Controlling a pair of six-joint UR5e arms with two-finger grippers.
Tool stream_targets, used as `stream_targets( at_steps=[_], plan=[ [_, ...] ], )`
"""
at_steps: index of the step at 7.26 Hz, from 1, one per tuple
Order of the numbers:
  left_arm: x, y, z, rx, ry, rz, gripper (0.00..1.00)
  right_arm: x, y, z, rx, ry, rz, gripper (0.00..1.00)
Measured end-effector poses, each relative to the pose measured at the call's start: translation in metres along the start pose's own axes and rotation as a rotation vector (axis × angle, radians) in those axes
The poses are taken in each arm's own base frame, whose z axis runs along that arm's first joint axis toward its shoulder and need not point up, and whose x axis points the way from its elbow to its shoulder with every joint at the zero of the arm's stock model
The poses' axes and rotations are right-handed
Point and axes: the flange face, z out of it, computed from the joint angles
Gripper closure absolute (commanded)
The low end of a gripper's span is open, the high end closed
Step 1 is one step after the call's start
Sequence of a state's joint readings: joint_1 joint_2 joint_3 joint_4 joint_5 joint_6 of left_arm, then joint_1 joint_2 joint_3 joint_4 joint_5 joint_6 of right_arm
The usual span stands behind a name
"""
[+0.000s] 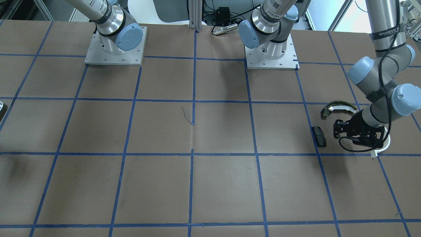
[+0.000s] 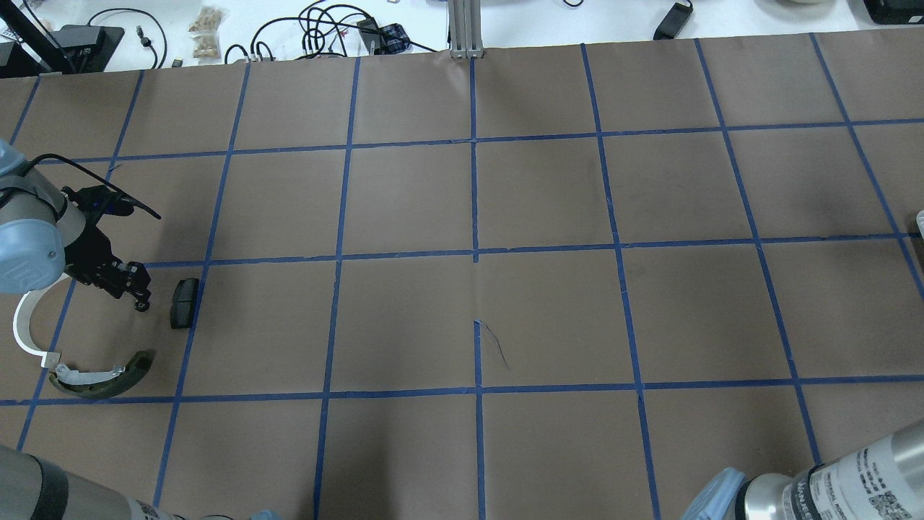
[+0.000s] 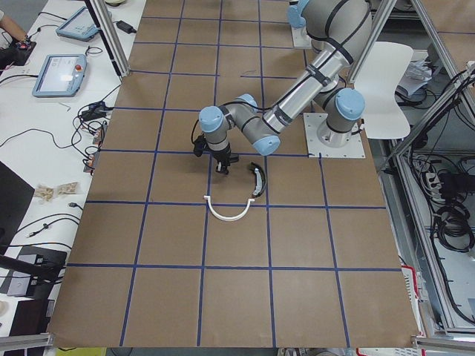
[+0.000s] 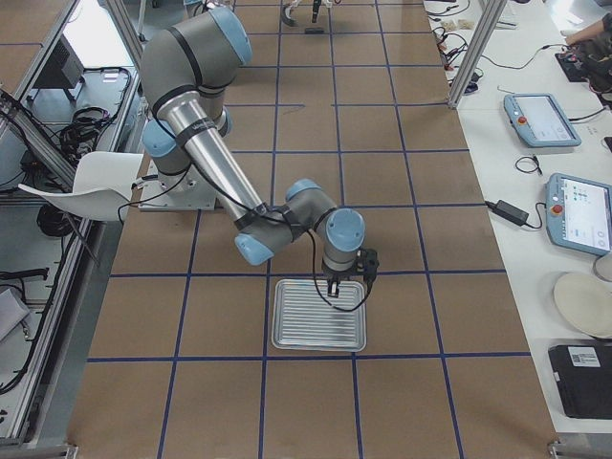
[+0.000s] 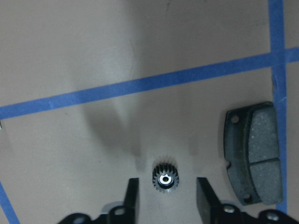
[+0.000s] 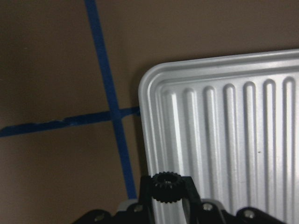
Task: Place bearing gear from tray to pile
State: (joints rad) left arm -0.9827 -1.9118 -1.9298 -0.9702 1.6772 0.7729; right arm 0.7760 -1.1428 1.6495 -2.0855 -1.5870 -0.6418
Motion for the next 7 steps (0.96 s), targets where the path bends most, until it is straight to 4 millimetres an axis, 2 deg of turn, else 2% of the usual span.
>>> stream_targets(
  at_steps=[2, 3, 4, 5, 6, 7],
  plan=[
    [0.019, -0.009, -0.023, 0.017, -0.017, 0.002, 0.0, -0.131, -0.015, -0.016, 0.013, -0.016, 0.052, 1.0],
    [0.038, -0.017, -0.042, 0.016, -0.017, 0.001, 0.0, -0.189, -0.018, -0.021, 0.023, -0.038, 0.105, 1.0],
    [0.062, -0.025, -0.067, 0.013, -0.009, -0.02, 0.0, -0.256, -0.019, -0.024, 0.022, -0.067, 0.156, 1.0],
    [0.086, -0.033, -0.093, 0.016, -0.003, -0.056, 0.0, -0.33, -0.014, -0.023, 0.009, -0.084, 0.207, 1.0],
    [0.112, -0.038, -0.12, 0.019, -0.002, -0.098, 0.0, -0.402, -0.002, -0.021, -0.007, -0.092, 0.251, 1.0],
    [0.147, -0.042, -0.15, 0.024, -0.009, -0.157, 0.0, -0.468, 0.016, -0.018, -0.024, -0.104, 0.269, 1.0]
  ],
)
